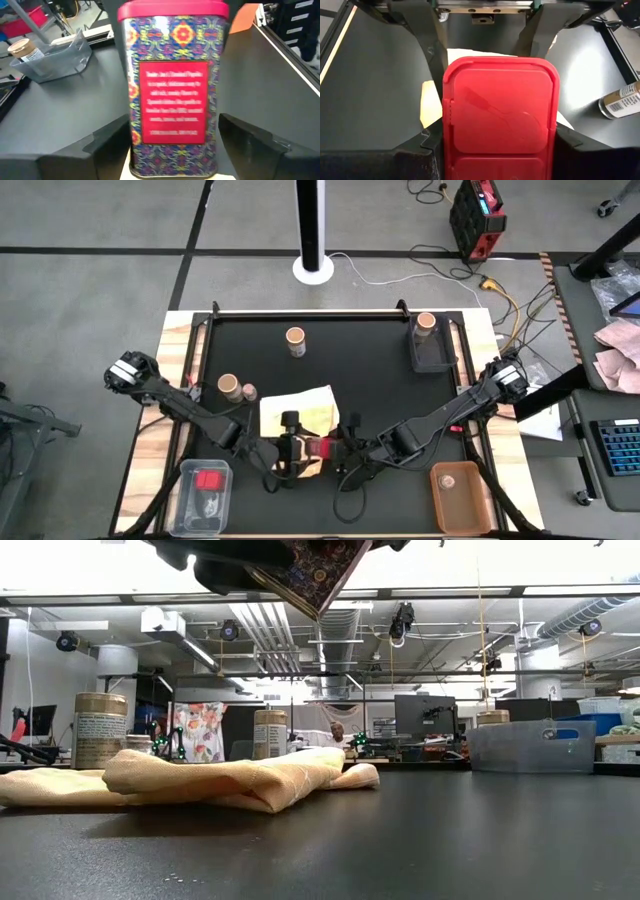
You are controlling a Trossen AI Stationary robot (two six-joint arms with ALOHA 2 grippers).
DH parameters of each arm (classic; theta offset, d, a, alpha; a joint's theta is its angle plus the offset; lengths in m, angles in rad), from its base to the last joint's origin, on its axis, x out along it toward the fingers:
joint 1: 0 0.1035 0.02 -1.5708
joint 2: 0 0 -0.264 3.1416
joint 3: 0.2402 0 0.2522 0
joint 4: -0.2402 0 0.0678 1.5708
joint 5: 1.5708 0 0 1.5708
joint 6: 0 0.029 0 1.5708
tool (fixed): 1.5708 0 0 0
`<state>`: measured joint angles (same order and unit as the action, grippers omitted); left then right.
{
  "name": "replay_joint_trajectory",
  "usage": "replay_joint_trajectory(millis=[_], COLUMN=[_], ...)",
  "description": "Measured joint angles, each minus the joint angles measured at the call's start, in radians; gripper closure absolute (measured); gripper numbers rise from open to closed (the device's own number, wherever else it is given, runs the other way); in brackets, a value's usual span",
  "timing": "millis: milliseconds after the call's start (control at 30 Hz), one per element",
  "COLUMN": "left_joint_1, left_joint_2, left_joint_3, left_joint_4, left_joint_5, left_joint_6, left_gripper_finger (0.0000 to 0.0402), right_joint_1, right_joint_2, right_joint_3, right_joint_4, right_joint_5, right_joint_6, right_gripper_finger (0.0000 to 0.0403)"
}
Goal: Sort spices by type
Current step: Put the red spice can into the transparent bin
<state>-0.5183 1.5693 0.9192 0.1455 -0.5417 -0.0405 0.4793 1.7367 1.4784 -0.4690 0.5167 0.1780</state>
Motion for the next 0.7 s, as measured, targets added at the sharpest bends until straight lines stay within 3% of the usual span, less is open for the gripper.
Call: replay_joint_trajectory(millis=[200,333,567,700], left_joint_1=[0.002,0.002,0.000,0.000], left_joint_2=[0.000,-0.001,-0.001,-0.001], left_joint_3=[0.000,0.000,0.000,-0.014], left_joint_4=[0.001,0.000,-0.004,0.030], left_joint_5=[0.030,0.030,-0.010,-0.021], left_joint_6=[0.007,0.010,0.024,0.032], left_gripper_finger=[0.0210,0.0210,0.0210,0.0210], right_joint_1=[0.001,0.001,0.000,0.003], right_joint_2=[0.000,0.000,-0.001,-0.023], right_joint_3=[0.000,-0.001,-0.001,-0.001], right_joint_4=[0.002,0.002,0.003,-0.004], right_joint_5=[-0.004,-0.004,0.005,0.004], right_joint_6=[-0.003,-0.003,0.026,0.031], right_gripper_finger=[0.0204,0.0202,0.0098,0.0071])
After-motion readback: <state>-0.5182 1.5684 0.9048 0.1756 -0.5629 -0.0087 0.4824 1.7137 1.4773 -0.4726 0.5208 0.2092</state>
